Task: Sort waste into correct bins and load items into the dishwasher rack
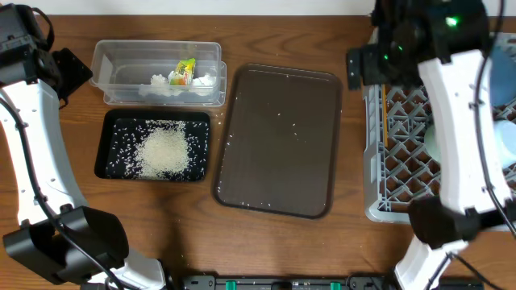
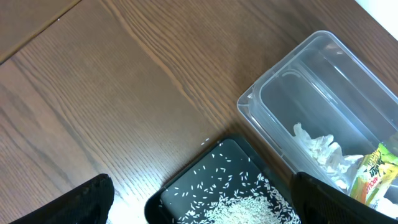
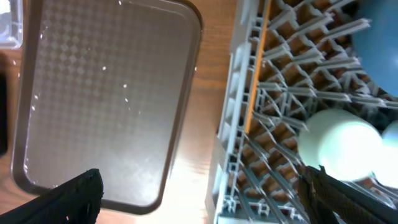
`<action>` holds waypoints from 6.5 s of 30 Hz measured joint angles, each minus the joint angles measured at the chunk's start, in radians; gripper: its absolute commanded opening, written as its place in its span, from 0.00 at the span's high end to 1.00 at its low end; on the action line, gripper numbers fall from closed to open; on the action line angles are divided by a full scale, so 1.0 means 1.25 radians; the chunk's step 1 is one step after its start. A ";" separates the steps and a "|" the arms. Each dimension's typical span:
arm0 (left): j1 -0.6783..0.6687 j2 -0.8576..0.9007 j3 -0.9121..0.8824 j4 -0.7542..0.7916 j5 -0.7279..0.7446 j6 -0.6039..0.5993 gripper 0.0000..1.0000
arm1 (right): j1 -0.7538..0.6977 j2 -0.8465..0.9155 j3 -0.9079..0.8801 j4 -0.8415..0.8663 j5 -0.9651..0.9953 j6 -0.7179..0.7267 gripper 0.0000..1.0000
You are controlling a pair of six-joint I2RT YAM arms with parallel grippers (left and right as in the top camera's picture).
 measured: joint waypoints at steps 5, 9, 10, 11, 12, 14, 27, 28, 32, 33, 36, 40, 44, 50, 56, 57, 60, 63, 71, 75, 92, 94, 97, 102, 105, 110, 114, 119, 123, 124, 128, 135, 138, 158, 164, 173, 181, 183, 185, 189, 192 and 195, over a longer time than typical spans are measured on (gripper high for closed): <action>0.000 0.000 0.000 0.000 0.000 0.000 0.07 | 0.004 -0.125 -0.156 0.075 0.034 -0.001 0.01; 0.000 0.000 0.000 0.000 0.000 0.000 0.07 | 0.025 -0.186 -0.310 0.153 0.039 0.002 0.01; 0.000 0.000 0.000 0.000 0.000 0.000 0.07 | 0.029 -0.188 -0.334 0.154 0.037 0.005 0.01; 0.000 0.000 0.000 0.000 0.000 0.000 0.08 | 0.034 -0.187 -0.364 0.154 0.031 0.012 0.01; 0.000 0.000 0.000 0.000 0.000 0.000 0.07 | 0.038 -0.185 -0.396 0.154 0.017 0.020 0.01; 0.000 0.000 0.000 0.000 0.000 0.000 0.07 | 0.041 -0.179 -0.439 0.152 -0.017 0.038 0.01; 0.000 0.000 0.000 0.000 0.000 0.000 0.08 | 0.041 -0.173 -0.485 0.151 -0.181 0.085 0.01; 0.000 0.000 0.000 0.000 0.000 0.000 0.07 | 0.041 -0.173 -0.485 0.151 -0.183 0.086 0.01; 0.000 0.000 0.000 0.000 0.000 0.000 0.07 | 0.041 -0.173 -0.485 0.150 -0.184 0.087 0.01; 0.000 0.000 0.000 0.000 0.000 0.000 0.07 | 0.041 -0.173 -0.485 0.149 -0.183 0.087 0.01; 0.000 0.000 0.000 0.000 0.000 0.000 0.07 | 0.041 -0.173 -0.485 0.148 -0.170 0.084 0.01; 0.000 0.000 0.000 0.000 0.000 0.000 0.07 | 0.042 -0.175 -0.513 0.201 -0.150 0.056 0.01; 0.000 0.000 0.000 0.000 0.000 0.000 0.07 | 0.052 -0.175 -0.598 0.336 -0.140 0.005 0.01; 0.000 0.000 0.000 0.000 0.000 0.000 0.08 | 0.071 -0.190 -0.804 0.607 -0.138 -0.060 0.01; 0.000 0.000 0.000 0.000 0.000 0.000 0.07 | 0.072 -0.304 -1.038 0.831 -0.137 -0.075 0.01; 0.000 0.000 0.000 0.000 0.000 0.000 0.08 | 0.072 -0.339 -1.083 0.865 -0.136 -0.077 0.01; 0.000 0.000 0.000 0.000 0.000 0.000 0.08 | 0.069 -0.440 -1.195 0.939 -0.135 -0.081 0.01; 0.000 0.000 0.000 0.000 0.000 0.000 0.08 | 0.060 -0.547 -1.306 1.012 -0.135 -0.084 0.01; 0.000 0.000 0.000 0.000 0.000 0.000 0.07 | 0.024 -0.808 -1.560 1.191 -0.135 -0.085 0.01; 0.000 0.000 0.000 0.000 0.000 0.000 0.07 | 0.018 -0.959 -1.657 1.227 -0.134 -0.085 0.01; 0.000 0.000 0.000 0.000 0.000 0.000 0.07 | -0.051 -1.365 -1.857 1.238 -0.141 -0.095 0.01; 0.000 0.000 0.000 0.000 0.000 0.000 0.08 | -0.052 -1.396 -1.858 1.242 -0.142 -0.107 0.01; 0.000 0.000 0.000 0.000 0.000 0.000 0.07 | -0.065 -1.445 -1.858 1.244 -0.142 -0.134 0.01; 0.000 0.000 0.000 0.000 0.000 0.000 0.07 | -0.086 -1.509 -1.859 1.262 -0.142 -0.173 0.01; 0.000 0.000 0.000 0.000 0.000 0.000 0.07 | -0.098 -1.512 -1.859 1.264 -0.144 -0.186 0.01; 0.000 0.000 0.000 0.000 0.000 0.000 0.07 | -0.118 -1.512 -1.870 1.298 -0.143 -0.195 0.01; 0.000 0.000 0.000 0.000 0.000 0.000 0.07 | -0.124 -1.512 -1.884 1.298 -0.137 -0.201 0.01; 0.000 0.000 0.000 0.000 0.000 0.000 0.07 | -0.124 -1.512 -1.885 1.299 -0.130 -0.205 0.01; 0.000 0.000 0.000 0.000 0.000 0.000 0.07 | -0.124 -1.512 -1.885 1.299 -0.128 -0.207 0.01; 0.000 0.000 0.000 0.000 0.000 0.000 0.07 | -0.124 -1.512 -1.885 1.299 -0.128 -0.207 0.01; 0.000 0.000 0.000 0.000 0.000 0.000 0.08 | -0.124 -1.512 -1.885 1.299 -0.128 -0.207 0.01; 0.000 0.000 0.000 0.000 0.000 0.000 0.07 | -0.124 -1.512 -1.885 1.299 -0.126 -0.207 0.01; 0.000 0.000 0.000 0.000 0.000 0.000 0.07 | -0.124 -1.512 -1.885 1.299 -0.126 -0.207 0.01; 0.000 0.000 0.000 -0.052 0.020 -0.008 0.07 | -0.124 -1.512 -1.885 1.299 -0.126 -0.209 0.01; 0.000 -0.001 -0.044 -0.130 0.048 -0.020 0.07 | -0.124 -1.512 -1.885 1.299 -0.126 -0.209 0.01; -0.019 -0.137 -0.384 0.111 0.057 -0.006 0.07 | -0.124 -1.512 -1.885 1.299 -0.125 -0.209 0.01; -0.138 -0.427 -0.735 0.472 0.115 0.116 0.07 | -0.124 -1.512 -1.885 1.299 -0.125 -0.209 0.01; -0.177 -0.499 -0.824 0.560 0.125 0.148 0.07 | -0.124 -1.512 -1.885 1.299 -0.125 -0.209 0.01; -0.210 -0.570 -0.909 0.636 0.133 0.169 0.07 | -0.124 -1.512 -1.885 1.299 -0.125 -0.209 0.01; -0.242 -0.739 -1.079 0.768 0.141 0.193 0.07 | -0.124 -1.512 -1.885 1.300 -0.125 -0.209 0.01; -0.244 -0.884 -1.200 0.827 0.142 0.200 0.07 | -0.124 -1.512 -1.885 1.299 -0.125 -0.209 0.01; -0.244 -0.970 -1.274 0.860 0.142 0.205 0.07 | -0.124 -1.512 -1.885 1.299 -0.125 -0.209 0.01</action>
